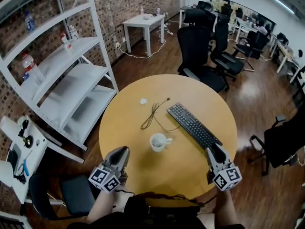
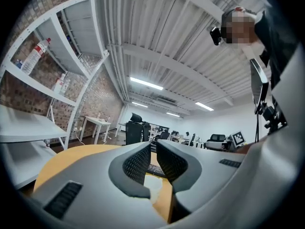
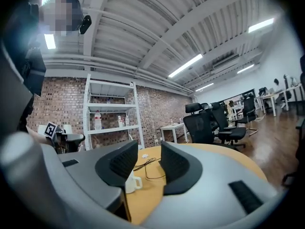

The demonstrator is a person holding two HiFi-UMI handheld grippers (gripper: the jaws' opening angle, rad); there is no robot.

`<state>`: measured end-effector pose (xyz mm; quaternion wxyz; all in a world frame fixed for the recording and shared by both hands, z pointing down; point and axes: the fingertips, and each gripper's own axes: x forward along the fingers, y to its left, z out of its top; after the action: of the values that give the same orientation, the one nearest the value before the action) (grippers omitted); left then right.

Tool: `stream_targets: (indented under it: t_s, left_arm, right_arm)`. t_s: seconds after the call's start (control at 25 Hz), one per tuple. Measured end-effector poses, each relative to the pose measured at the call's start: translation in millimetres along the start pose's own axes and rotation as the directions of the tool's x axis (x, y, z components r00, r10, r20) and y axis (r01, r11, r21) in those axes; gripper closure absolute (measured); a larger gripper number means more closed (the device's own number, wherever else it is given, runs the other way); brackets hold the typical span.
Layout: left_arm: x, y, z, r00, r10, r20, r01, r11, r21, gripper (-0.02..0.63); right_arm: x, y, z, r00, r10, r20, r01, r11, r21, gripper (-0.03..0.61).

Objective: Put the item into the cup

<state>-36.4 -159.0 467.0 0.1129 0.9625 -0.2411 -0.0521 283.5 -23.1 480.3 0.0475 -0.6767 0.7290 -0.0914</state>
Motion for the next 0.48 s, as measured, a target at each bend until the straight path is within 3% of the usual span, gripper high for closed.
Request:
stream_targets:
  t_s: [0.2,0.48]
  left_arm:
    - [7,-4,6,1.0,-0.026,0.005,0.026,1.0,0.017,0.581]
    - [-1,16,9,1.0,0.007,0.001,-0.007,1.0,0.019,0.581]
  right_arm:
    - [-13,-10,9,0.995,-0.083,0.05,0.082,0.996,0.029,0.568]
    - [11,-8,12,0.998,-0.054,0.035,0.052,0.997,0.054,0.569]
